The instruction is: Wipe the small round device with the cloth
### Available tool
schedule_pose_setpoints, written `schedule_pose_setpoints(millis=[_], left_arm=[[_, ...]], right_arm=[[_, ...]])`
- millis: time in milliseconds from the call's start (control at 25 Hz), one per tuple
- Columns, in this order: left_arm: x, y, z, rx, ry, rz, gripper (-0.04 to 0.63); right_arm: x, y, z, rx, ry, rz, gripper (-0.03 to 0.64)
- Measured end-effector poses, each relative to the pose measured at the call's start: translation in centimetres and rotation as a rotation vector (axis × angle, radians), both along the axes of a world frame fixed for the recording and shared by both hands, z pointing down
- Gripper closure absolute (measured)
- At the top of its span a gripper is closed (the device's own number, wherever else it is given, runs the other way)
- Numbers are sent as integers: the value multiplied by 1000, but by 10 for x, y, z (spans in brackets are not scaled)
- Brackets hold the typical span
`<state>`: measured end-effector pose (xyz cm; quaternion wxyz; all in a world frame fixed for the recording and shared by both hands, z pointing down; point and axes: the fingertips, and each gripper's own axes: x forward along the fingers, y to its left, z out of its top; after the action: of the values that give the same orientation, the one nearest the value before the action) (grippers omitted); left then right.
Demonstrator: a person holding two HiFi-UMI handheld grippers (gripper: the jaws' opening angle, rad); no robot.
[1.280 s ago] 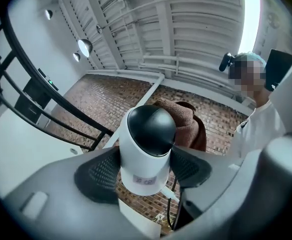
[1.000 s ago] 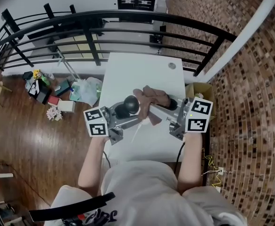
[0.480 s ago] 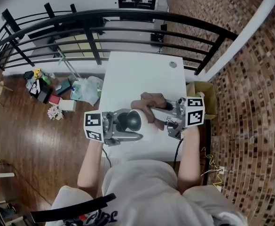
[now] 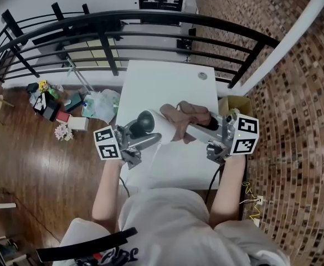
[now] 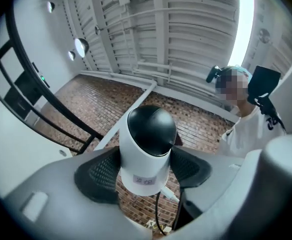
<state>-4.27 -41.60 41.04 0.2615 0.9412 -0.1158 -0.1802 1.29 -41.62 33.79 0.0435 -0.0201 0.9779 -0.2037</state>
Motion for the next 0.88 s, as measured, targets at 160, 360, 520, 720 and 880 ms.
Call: schedule_pose_setpoints(millis=[160, 360, 520, 720, 880], left_arm=[[8, -12, 2, -37, -3, -49, 258], [22, -3, -9, -9, 9, 1, 258], [24, 21, -20, 56, 23, 109, 258], [34, 61, -39, 182, 64, 291, 256], [33, 58, -33, 173, 44, 266, 256]], right_arm=[[-21, 20, 2, 68, 98, -56, 588], [-24, 8, 18, 58, 169, 5, 588], [-7, -16, 26, 10, 178, 97, 588], [-22, -10, 56, -120, 137, -3, 589], [-24, -11, 60, -159, 105, -11, 589]])
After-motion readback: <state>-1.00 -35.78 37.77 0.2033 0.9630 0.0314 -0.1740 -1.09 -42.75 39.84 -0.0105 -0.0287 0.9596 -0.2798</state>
